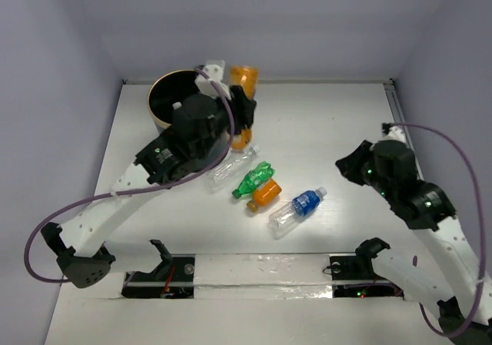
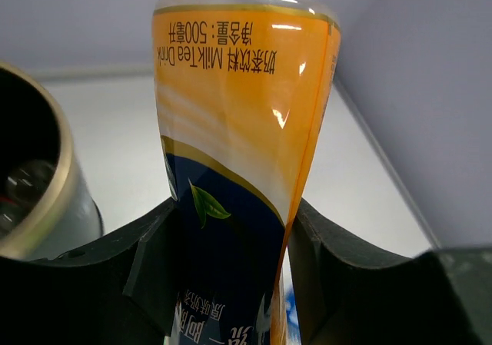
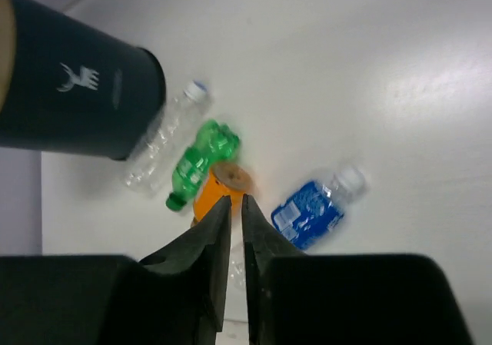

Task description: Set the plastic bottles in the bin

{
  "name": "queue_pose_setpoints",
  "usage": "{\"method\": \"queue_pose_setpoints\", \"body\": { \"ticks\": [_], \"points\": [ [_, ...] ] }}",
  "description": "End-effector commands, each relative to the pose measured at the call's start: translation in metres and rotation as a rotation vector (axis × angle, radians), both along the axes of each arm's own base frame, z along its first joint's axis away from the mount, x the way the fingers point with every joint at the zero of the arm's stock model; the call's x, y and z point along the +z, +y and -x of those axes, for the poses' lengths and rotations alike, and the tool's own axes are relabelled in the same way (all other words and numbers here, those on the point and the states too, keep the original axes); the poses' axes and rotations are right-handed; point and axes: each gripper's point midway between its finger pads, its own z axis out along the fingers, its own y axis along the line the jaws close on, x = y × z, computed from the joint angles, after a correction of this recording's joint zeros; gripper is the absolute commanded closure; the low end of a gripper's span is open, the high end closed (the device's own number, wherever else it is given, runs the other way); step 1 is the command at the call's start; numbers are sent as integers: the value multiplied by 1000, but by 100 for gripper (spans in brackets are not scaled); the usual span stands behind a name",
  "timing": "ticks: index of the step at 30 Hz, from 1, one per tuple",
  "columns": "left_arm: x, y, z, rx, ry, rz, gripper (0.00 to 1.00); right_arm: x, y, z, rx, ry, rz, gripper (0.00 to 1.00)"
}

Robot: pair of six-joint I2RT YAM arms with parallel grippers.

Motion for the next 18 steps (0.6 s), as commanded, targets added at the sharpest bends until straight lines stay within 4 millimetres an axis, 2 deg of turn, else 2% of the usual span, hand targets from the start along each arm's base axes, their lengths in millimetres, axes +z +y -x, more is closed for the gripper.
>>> {"method": "queue_pose_setpoints", "body": {
  "ticks": [1,2,3,4,5,6,7,8,9,11,12,13,14,16,18],
  "points": [
    [67,38,-22,85,-173,71,60,-45,25,5,74,90,-102,88],
    [73,57,-36,130,-186,86,60,-53,32,6,87,119,-137,86],
    [78,64,-42,138,-199,99,60,-61,36,5,92,141,-150,81],
    [83,66,-48,128,-213,111,60,-76,41,3,98,167,-159,68],
    [90,87,-63,186,-224,121,60,-85,48,2,109,202,-183,51],
    [91,96,-72,205,-223,127,60,-92,51,1,111,215,-194,20],
    [93,113,-88,234,-222,144,60,-105,53,-1,94,247,-204,4],
    [92,106,-91,207,-217,156,60,-111,53,-2,87,263,-205,0],
    [93,129,-104,258,-221,161,60,-117,53,-1,80,281,-206,0],
    [94,140,-120,272,-224,174,60,-133,53,0,68,318,-199,0],
    [94,155,-128,305,-230,176,60,-142,56,1,78,344,-201,0],
    [95,159,-136,315,-241,173,60,-145,61,1,99,352,-218,0],
    [102,166,-136,331,-260,176,60,-158,66,7,123,391,-225,0],
    [92,180,-155,366,-239,159,60,-173,69,7,129,430,-224,0],
    [96,187,-162,379,-248,154,60,-184,67,8,116,450,-215,0]
  ]
}}
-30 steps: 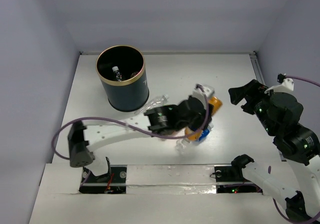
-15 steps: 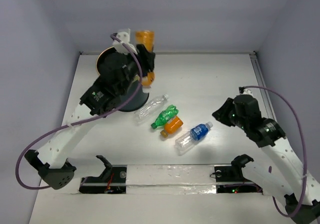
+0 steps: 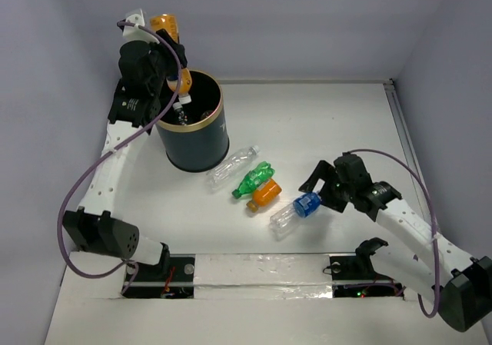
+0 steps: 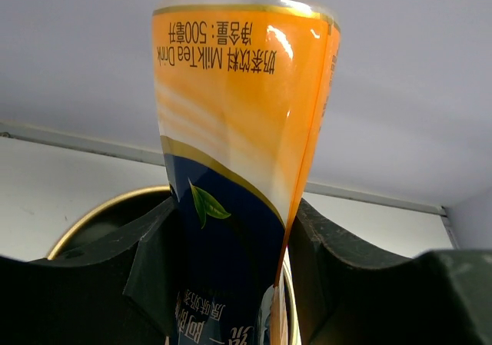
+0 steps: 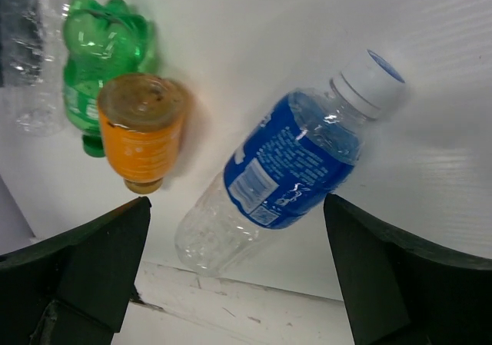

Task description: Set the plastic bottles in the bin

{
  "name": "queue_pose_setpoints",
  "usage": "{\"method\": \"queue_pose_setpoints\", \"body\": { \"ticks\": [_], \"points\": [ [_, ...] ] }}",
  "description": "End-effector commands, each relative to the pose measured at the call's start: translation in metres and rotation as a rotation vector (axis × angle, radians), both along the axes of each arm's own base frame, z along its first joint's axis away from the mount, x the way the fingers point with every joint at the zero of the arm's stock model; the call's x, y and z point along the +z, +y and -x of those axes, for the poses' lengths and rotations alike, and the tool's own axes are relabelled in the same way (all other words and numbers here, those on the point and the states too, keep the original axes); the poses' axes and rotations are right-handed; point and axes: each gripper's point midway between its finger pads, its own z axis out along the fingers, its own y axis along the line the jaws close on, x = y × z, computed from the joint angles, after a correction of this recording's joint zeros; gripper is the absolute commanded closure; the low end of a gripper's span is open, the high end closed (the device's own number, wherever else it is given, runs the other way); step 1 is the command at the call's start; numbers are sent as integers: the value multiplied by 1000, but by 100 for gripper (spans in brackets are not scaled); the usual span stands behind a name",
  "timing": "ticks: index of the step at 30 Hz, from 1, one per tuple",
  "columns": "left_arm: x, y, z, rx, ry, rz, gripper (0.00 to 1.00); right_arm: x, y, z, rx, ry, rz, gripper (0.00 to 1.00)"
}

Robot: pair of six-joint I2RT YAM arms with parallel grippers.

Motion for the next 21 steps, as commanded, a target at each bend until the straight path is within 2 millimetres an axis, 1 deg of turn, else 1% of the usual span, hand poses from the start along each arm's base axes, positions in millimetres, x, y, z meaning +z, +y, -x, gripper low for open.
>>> {"method": "queue_pose_setpoints", "body": {
  "ticks": [1,2,3,4,5,7,8,13,15,16,17,18,19,20,21],
  "points": [
    [54,1,-5,-36,-161,29,60,-1,11,-9,-2,-23,-66,0],
    [55,6,-8,-27,-165,28,59,-2,8,-10,-11,-27,-55,0],
    [53,10,-12,-21,-160,27,59,-4,7,-10,-16,-25,-46,0],
    [50,9,-16,-22,-162,26,59,-8,5,-9,-19,-15,-32,0],
    [46,13,-20,-11,-156,20,59,-11,4,-9,-19,-9,-27,0],
    [38,11,-27,-20,-150,20,59,-17,7,-10,-9,-1,-29,0],
    [29,14,-31,-15,-137,19,59,-22,10,-9,-2,17,-37,0],
    [5,11,-48,-15,-108,16,58,-31,13,-15,-1,32,-33,0],
    [-7,11,-51,-13,-86,18,57,-36,13,-16,1,47,-21,0],
    [-10,5,-50,-50,-84,21,57,-38,13,-16,0,49,-19,0],
    [-21,4,-49,-54,-64,23,54,-41,13,-17,-2,53,-14,0],
    [-26,3,-49,-56,-59,27,51,-43,13,-18,-2,55,-13,0],
    [-25,3,-45,-61,-68,34,47,-43,15,-19,-4,52,-18,0],
    [-30,3,-44,-62,-59,36,32,-46,15,-19,-3,59,-18,0],
    [-40,3,-43,-62,-41,36,24,-48,16,-19,-3,66,-17,0]
  ]
}}
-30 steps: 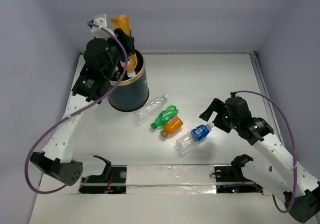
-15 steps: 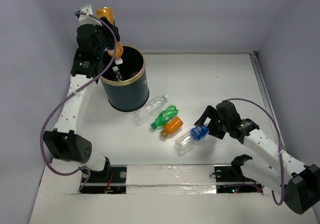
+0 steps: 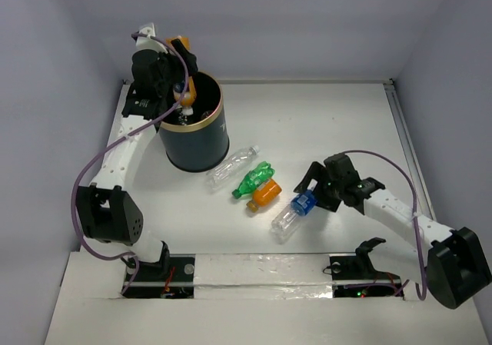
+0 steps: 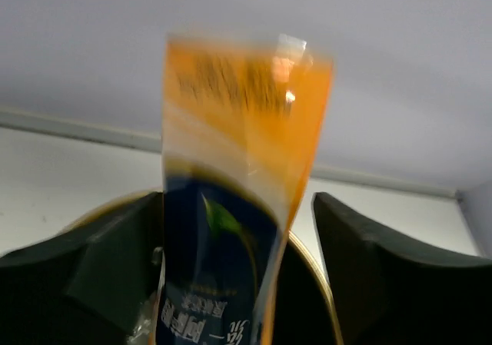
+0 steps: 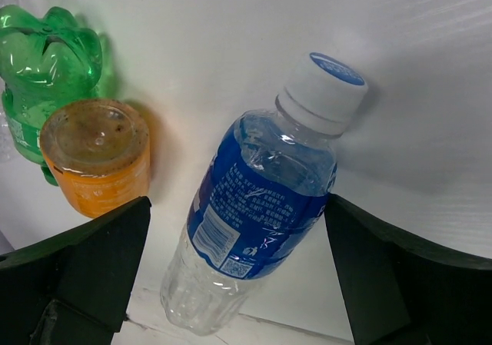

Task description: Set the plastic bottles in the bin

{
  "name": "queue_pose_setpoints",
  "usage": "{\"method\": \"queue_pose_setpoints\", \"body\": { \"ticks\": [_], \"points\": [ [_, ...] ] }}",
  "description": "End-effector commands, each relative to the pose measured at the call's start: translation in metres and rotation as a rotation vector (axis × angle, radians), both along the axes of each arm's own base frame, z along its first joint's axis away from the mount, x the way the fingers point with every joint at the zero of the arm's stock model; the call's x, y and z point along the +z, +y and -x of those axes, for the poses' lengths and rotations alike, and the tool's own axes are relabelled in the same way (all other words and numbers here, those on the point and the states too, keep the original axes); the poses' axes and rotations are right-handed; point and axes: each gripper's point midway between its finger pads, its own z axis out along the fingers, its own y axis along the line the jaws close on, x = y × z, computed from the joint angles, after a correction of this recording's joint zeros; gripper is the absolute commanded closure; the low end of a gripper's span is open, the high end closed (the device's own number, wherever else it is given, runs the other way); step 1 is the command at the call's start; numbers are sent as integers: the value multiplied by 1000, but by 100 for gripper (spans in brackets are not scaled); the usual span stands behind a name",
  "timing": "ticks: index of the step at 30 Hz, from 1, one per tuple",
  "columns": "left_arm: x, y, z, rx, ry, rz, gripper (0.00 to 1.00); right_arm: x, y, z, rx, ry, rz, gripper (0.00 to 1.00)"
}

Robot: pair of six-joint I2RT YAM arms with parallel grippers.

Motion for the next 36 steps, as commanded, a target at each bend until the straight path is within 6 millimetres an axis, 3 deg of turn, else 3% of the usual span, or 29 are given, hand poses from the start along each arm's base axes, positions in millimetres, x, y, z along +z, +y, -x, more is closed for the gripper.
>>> {"method": "queue_pose_setpoints", "body": {
  "ticks": [1,2,4,8,11,15,17,18,19,20,21,22,23,24,26,27,28,29,30,31,32,34,36],
  "points": [
    [18,-3,11,-30,-74,29,18,-4,6,-10,-7,-25,-29,0],
    [15,-4,13,-33,-68,30,10,-6,6,-10,-3,-20,-32,0],
    [15,-5,19,-45,-61,31,7,-11,6,-10,-2,-9,-19,0],
    [26,-9,35,-82,-76,43,7,-20,6,-10,10,14,-1,0],
    [33,-29,55,-146,-78,43,9,-27,7,-9,23,33,8,3],
    [28,-78,92,-278,-58,0,15,-28,6,-10,29,33,21,16],
    [23,-111,120,-365,-42,-25,19,-24,4,-11,24,25,30,22],
    [9,-121,129,-398,-16,-36,20,-20,4,-13,26,12,31,33],
    [8,-127,142,-415,-14,-39,22,-15,1,-12,25,7,37,38],
    [-12,-142,157,-460,34,-45,27,-10,-1,-14,17,-9,45,43],
    [-18,-147,166,-479,48,-41,28,-6,-3,-14,14,-18,56,52],
    [-20,-149,179,-498,53,-34,29,10,-4,-19,6,-65,48,54],
    [-26,-156,190,-523,72,-19,31,15,-10,-15,-2,-62,70,55],
    [-46,-157,198,-531,113,-24,32,23,-15,-16,-12,-89,91,55],
    [-52,-156,216,-543,134,6,34,61,-21,-19,-25,-172,88,55],
    [-71,-158,226,-557,175,4,35,76,-26,-21,-29,-214,106,55],
    [-71,-155,234,-559,175,16,35,93,-28,-22,-31,-245,108,55],
    [-80,-152,238,-553,195,20,36,133,-27,-32,-42,-339,82,55],
    [-98,-149,242,-543,238,28,36,152,-26,-36,-38,-379,78,55],
    [-103,-146,247,-534,253,29,37,171,-24,-42,-37,-416,67,55],
    [-109,-144,248,-523,272,31,38,214,-18,-50,-38,-499,20,56],
    [-119,-139,254,-508,302,49,38,244,-5,-67,-21,-544,-10,56],
    [-127,-136,257,-496,326,57,40,300,13,-92,-14,-656,-89,56]
  ]
}}
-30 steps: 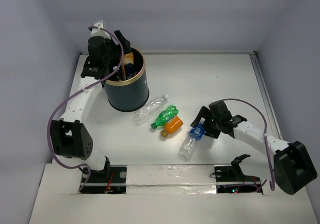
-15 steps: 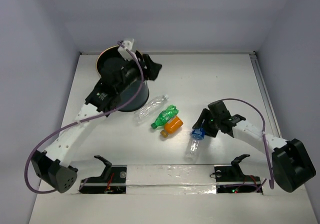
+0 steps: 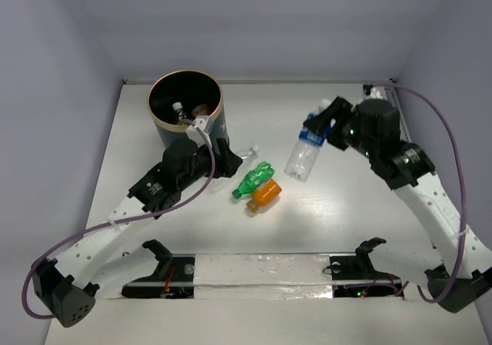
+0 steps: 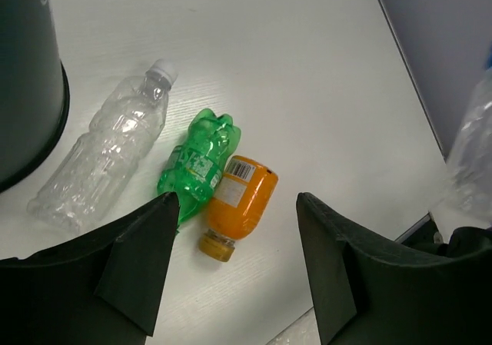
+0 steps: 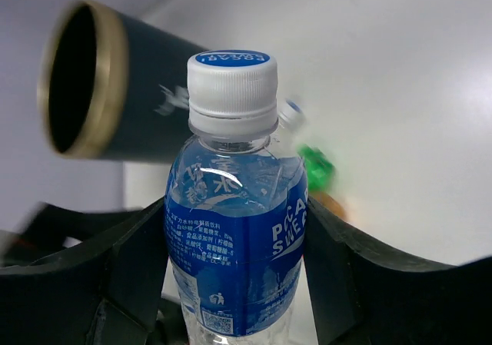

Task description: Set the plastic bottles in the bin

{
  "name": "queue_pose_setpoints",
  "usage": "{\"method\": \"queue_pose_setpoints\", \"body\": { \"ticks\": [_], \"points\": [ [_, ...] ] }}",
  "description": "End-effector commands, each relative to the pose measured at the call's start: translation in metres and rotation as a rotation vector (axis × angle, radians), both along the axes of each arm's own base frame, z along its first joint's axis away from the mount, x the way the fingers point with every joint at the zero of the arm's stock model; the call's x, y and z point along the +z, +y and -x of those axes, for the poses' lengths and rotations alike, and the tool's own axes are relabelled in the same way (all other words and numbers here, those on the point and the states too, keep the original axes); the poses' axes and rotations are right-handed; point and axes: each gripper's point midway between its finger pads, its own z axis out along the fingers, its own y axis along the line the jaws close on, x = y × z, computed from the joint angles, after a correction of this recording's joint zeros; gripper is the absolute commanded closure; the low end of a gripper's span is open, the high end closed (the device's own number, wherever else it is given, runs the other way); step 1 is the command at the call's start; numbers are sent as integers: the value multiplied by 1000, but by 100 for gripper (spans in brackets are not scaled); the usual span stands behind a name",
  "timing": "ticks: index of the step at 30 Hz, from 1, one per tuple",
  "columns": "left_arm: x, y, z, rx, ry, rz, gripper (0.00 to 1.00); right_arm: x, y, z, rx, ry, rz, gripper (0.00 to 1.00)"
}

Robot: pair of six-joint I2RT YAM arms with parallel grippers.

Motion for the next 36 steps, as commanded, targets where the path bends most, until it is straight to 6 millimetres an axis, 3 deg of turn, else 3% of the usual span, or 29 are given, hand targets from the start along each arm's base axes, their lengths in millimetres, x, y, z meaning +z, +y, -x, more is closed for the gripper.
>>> {"method": "queue_pose_setpoints", "body": {
  "ticks": [1,2,3,4,8,9,10,11,13,14,15,18,21,23,26,29,30,33,36],
  "points": [
    [1,10,3,75,26,49,41,77,19,-38,17,-172,-62,57],
    [-2,13,3,94,34,48,43,100,30,-46,36,-222,-99,57],
    [-8,15,5,102,52,45,43,141,37,-50,44,-299,-155,57],
    [-10,15,9,104,76,65,43,142,52,-70,47,-297,-159,57],
    [-27,17,21,119,157,94,44,204,99,-104,72,-425,-301,57],
    [-35,19,24,124,177,87,44,211,114,-108,82,-431,-333,57],
    [-38,22,28,129,190,86,44,243,120,-107,93,-495,-383,57],
    [-41,25,31,139,204,91,44,225,141,-130,94,-460,-369,57],
    [-45,30,37,149,216,94,43,228,168,-137,103,-471,-369,57],
    [-51,33,41,155,235,85,43,252,171,-136,93,-522,-394,57],
    [-59,35,45,162,260,86,42,224,191,-161,56,-498,-346,57],
    [-70,37,57,159,320,100,42,204,232,-178,74,-473,-389,57],
    [-75,37,67,141,358,104,41,194,255,-185,80,-493,-403,57],
    [-77,44,67,163,357,72,41,192,270,-179,105,-513,-400,57],
    [-78,47,67,168,363,36,40,168,278,-184,113,-503,-307,55],
    [-77,46,65,169,362,30,39,145,287,-181,131,-484,-229,40],
    [-73,45,63,164,350,32,38,140,285,-183,129,-486,-200,31],
    [-62,49,52,192,305,0,36,141,282,-179,121,-497,-154,10],
    [-53,52,42,200,262,-54,34,152,276,-174,125,-515,-141,2]
  ]
}}
